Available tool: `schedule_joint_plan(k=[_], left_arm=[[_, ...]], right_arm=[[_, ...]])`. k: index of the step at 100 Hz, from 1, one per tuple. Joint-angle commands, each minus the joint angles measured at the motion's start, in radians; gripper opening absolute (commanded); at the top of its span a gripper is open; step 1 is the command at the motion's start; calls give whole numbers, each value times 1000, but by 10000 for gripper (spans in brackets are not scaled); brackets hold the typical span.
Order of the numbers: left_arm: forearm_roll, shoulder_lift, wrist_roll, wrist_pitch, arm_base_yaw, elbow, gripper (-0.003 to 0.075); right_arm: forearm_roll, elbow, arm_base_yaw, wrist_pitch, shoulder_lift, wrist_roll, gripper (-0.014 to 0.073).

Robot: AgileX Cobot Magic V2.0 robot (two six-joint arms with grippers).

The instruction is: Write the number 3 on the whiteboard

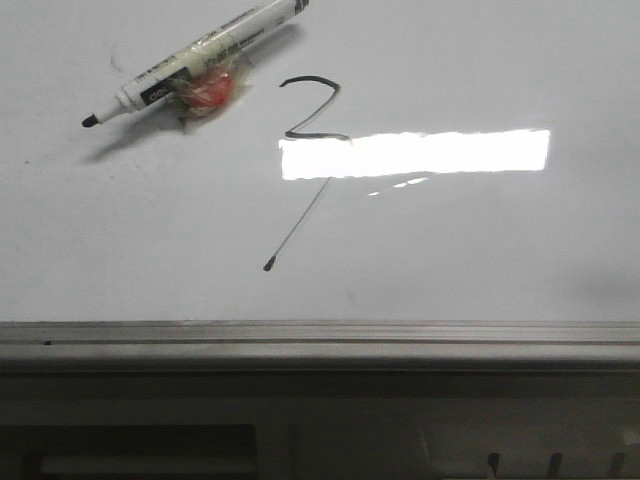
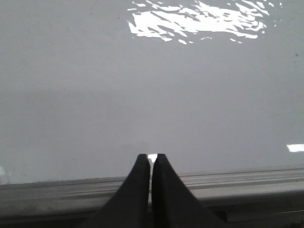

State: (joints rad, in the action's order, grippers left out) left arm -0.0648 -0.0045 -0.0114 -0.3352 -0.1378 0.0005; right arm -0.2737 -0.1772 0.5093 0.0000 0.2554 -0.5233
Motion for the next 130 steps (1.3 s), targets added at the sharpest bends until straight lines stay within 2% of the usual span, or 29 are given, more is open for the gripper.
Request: schedule_joint_plan(k=[1,40,49,54,64,69,74,80,87,101,130], left_arm=[[1,-23,11,43,4,10,-21],[1,-23,11,43,4,10,-21],[1,-23,11,43,4,10,-21],[1,-23,11,43,4,10,-21],[1,-23,11,43,4,10,-21],[1,-23,11,43,4,10,-21],[1,-23,11,43,4,10,-21],[1,-23,11,43,4,10,-21],[-1,-23,11,43,4,10,-21],[-3,-23,11,43,4,10,-21],[-3,-23,11,43,4,10,-21]], right_arm=[[-2,-27,-5,-79,4,4,-61],[-2,-15,-8,-60,1,4,-61],[74,28,-52,-25,-21,9,-61],[133,61,-88,7,-45,91,-61],[318,136,-176,56,-117,414,-61],[356,174,-221,67,-165,505,-61],[356,209,-267,92,-219,537,-61],[354,212,-328,233,-291,537,-61],[349,215,-382,319,-269,537,-61],[349,215,-441,318,-281,537,-61],[349,215,-441,318,-281,537,-61]])
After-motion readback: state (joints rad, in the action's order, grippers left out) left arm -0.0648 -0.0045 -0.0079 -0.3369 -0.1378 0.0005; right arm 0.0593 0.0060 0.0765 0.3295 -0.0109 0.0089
